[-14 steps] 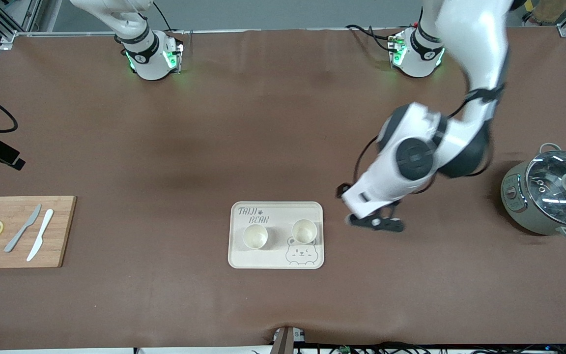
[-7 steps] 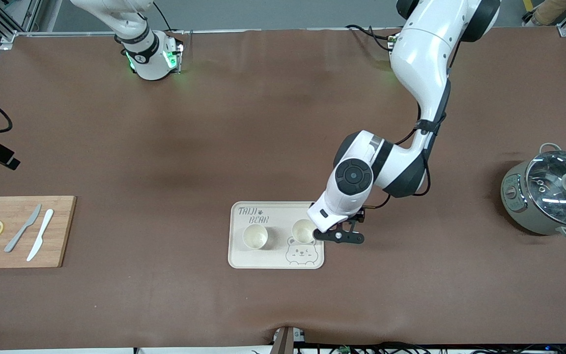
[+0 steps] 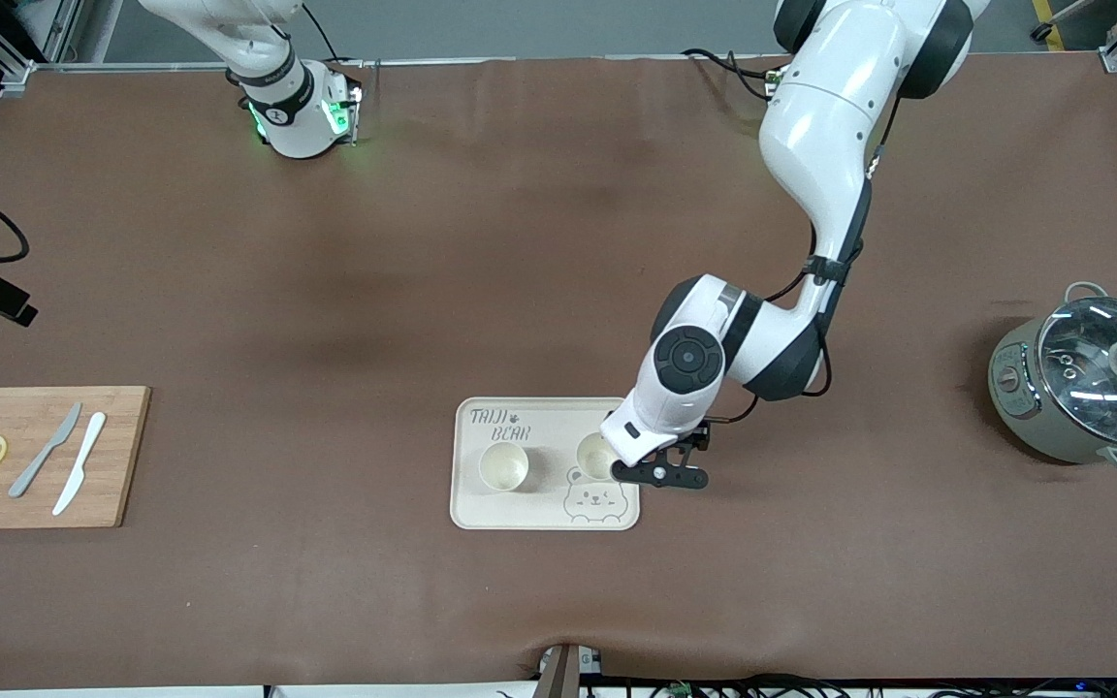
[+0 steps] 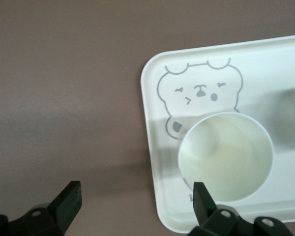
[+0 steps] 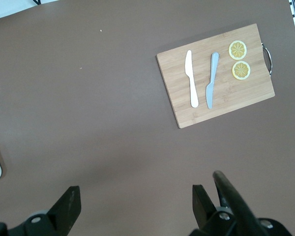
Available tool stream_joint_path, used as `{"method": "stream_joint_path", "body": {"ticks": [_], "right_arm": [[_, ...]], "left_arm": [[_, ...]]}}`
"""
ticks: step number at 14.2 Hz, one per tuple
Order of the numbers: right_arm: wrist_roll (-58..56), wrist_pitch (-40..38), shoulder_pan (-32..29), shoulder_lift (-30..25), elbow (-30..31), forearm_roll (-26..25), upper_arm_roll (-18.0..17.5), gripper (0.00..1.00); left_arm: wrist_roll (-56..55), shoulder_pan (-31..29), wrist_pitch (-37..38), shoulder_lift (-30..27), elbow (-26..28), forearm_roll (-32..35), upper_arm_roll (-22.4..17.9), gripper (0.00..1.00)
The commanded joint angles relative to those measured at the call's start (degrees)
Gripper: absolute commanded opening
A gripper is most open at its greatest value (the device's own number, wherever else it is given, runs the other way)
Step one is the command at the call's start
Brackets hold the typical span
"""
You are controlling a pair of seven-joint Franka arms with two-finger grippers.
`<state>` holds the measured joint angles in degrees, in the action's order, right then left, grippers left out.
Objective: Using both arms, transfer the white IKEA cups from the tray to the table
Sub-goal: 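Lower the left gripper around the nearer white cup and close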
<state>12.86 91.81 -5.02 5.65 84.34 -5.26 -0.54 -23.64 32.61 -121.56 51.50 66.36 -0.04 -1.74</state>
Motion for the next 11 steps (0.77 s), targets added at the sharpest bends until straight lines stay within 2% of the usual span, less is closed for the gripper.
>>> {"method": "stream_joint_path", "body": {"ticks": [1, 4, 6, 11], "right_arm": [[0.49, -0.32, -0.25, -1.52, 1.09, -0.1, -0.78, 1.0], [3.38, 3.8, 2.03, 0.75, 1.35, 1.03, -0.95, 1.0], [10.56, 6.43, 3.08, 2.08, 1.27, 6.12, -0.86, 1.0], [30.53, 14.17, 13.53, 10.85, -0.05, 5.52, -0.86, 1.0]], "left_arm": [[-1.67, 1.05, -0.17, 2.46, -3.52, 0.74, -0.72, 1.0], [-3.08, 2.54, -2.79, 2.9, -3.52, 0.74, -1.86, 1.0], [-3.17, 3.07, -3.42, 3.95, -3.52, 0.74, -2.56, 1.0], [-2.56, 2.99, -4.48, 4.04, -3.43, 0.74, -3.18, 1.0]]}}
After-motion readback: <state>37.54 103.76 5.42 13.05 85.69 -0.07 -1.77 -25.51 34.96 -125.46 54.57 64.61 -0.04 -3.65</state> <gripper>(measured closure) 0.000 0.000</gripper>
